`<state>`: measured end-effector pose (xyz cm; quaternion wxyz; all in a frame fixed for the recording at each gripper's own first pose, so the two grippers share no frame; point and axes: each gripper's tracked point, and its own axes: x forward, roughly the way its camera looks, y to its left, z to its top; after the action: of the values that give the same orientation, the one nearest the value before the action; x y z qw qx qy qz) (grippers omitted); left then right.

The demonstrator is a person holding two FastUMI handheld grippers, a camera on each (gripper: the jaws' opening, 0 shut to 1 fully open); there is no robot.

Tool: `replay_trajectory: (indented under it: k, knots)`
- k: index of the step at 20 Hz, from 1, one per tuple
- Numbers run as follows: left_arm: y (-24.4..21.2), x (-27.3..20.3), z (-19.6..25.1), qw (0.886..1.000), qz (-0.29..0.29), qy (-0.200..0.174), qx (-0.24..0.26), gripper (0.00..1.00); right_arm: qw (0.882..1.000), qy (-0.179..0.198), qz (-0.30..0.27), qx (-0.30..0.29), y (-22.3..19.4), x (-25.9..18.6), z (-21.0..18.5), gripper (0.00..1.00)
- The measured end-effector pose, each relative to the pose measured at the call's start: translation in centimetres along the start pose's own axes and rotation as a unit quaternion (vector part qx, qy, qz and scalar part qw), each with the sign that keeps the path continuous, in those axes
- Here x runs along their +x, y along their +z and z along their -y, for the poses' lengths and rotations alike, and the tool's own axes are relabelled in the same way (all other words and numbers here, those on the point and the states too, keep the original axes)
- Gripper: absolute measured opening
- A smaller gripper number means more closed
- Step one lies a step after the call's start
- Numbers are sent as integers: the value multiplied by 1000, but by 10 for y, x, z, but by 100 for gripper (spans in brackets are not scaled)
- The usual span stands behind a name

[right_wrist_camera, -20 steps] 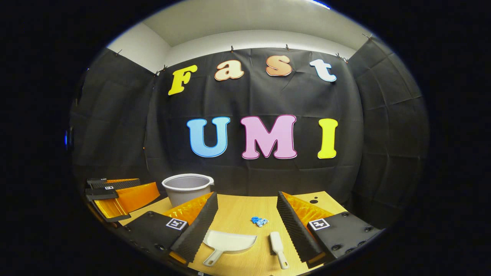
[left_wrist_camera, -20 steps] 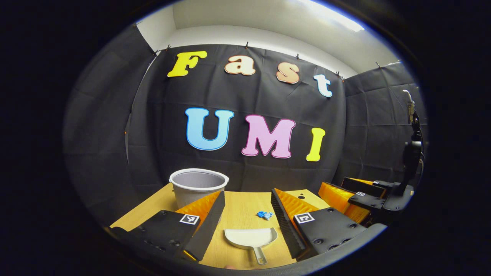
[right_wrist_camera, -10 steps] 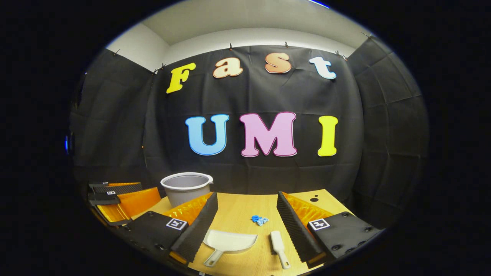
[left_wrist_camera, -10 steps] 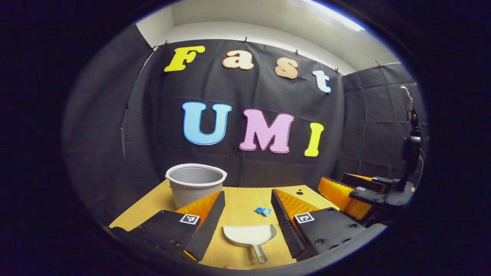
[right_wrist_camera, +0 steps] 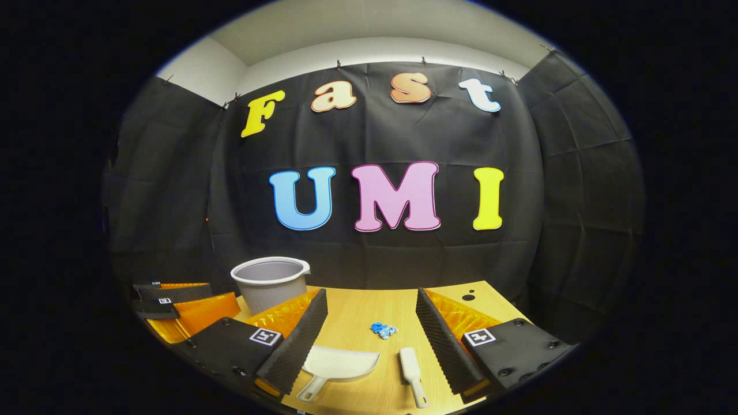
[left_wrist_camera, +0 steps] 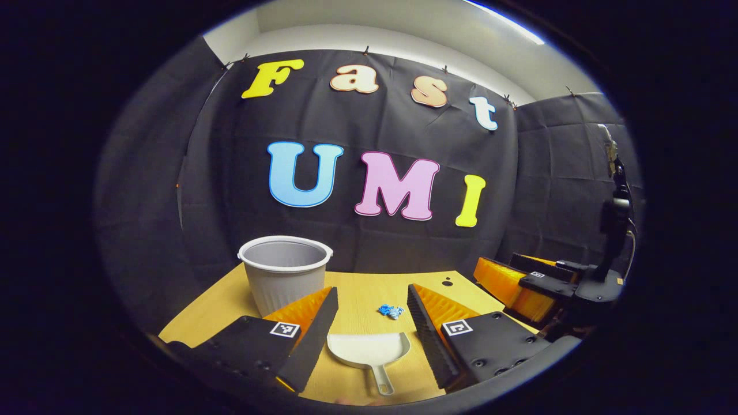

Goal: Pick up the small broom and dustpan from the desktop, sweep the trash into the dustpan with the broom, and then empty the trash into the garbage bin.

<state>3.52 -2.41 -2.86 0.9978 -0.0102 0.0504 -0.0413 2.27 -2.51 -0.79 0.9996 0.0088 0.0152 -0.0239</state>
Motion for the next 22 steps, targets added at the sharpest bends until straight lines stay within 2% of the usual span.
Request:
replay_trajectory:
  k: [2,3,6,8,10,15,16,17,20,22]
  knots:
    - [-10,8,-2,1000,-14,12,2,73,1000,5,-9,3,-5,7,6,95]
    - [-13,13,-3,1000,-22,19,3,73,1000,9,-15,5,-7,10,9,99]
    - [-30,27,-3,998,-57,30,-12,73,1000,14,-21,6,-10,20,21,99]
    - [-53,36,1,994,-96,35,-28,73,999,21,-28,4,-16,31,29,95]
    - [-83,39,7,987,-155,35,-39,73,999,28,-36,5,-23,41,37,99]
    - [-155,46,20,952,-293,51,-65,75,996,49,-72,9,-58,62,55,99]
    - [-171,46,21,944,-318,53,-73,75,995,55,-82,13,-65,65,57,94]
    - [-185,44,23,934,-344,56,-81,75,994,61,-91,17,-71,67,60,99]
    - [-223,45,33,905,-412,56,-88,74,989,83,-120,34,-95,72,64,99]
    - [-248,51,33,885,-454,70,-72,74,984,92,-148,41,-115,71,70,99]
